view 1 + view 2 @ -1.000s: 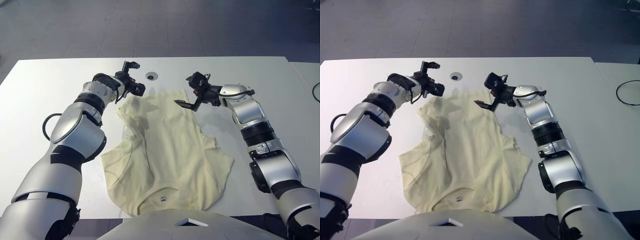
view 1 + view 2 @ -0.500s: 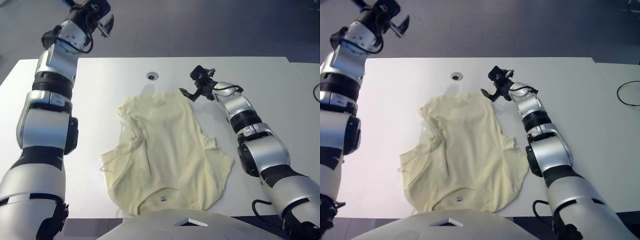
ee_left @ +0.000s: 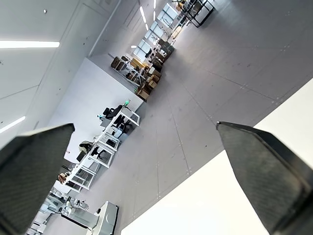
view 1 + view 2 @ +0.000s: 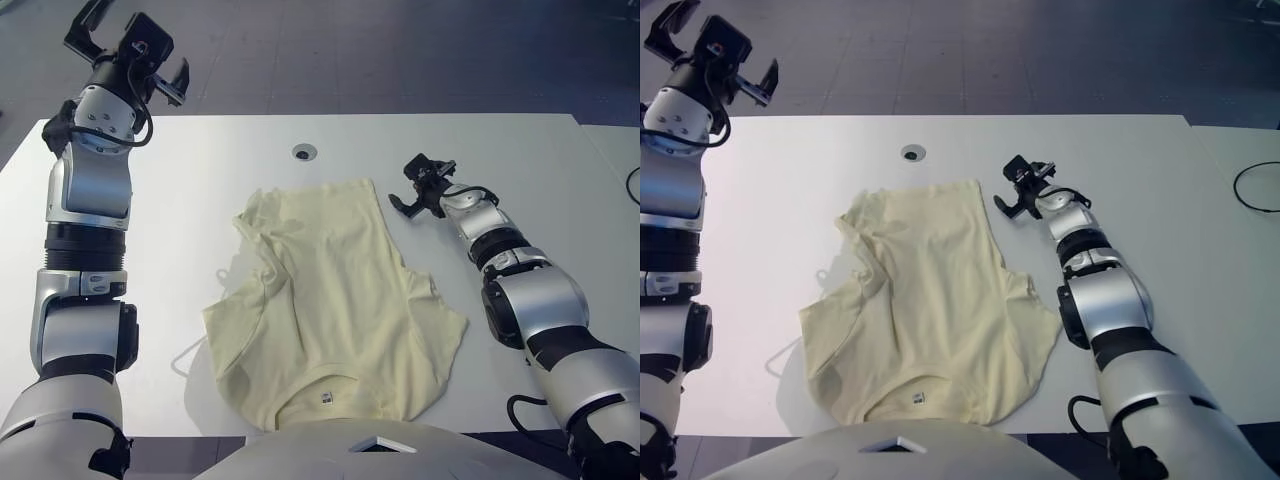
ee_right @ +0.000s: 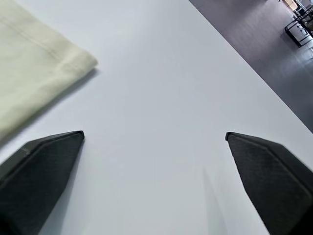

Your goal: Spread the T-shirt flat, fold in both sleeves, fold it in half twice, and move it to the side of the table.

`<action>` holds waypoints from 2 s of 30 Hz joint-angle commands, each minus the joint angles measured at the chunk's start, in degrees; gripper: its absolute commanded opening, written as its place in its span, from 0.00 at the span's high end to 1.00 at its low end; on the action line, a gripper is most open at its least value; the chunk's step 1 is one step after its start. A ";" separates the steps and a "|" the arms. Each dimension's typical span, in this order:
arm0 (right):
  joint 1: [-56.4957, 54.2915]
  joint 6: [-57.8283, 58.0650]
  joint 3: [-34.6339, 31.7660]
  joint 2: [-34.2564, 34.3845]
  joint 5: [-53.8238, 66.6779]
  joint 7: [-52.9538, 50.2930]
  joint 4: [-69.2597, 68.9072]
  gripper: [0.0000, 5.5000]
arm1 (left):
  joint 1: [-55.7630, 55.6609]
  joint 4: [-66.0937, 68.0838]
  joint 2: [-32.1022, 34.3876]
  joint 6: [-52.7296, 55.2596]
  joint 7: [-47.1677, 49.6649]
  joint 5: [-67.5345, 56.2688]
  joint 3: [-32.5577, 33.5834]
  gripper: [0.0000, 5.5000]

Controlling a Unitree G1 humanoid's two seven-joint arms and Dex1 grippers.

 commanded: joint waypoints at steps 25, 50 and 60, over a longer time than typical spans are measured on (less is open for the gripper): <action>0.46 7.97 -1.09 1.83 -3.38 -8.60 3.38 0.02 | 2.49 -9.09 -4.27 7.05 -1.59 -0.20 -0.36 0.02; 55.61 44.35 -37.62 1.15 40.54 -8.68 -101.19 0.02 | 43.19 -52.01 -22.15 47.75 -10.08 -33.98 30.99 0.02; 92.19 48.38 -45.39 8.80 69.87 -11.71 -105.89 0.02 | 63.64 -41.77 -23.33 59.77 -18.32 -51.39 57.05 0.02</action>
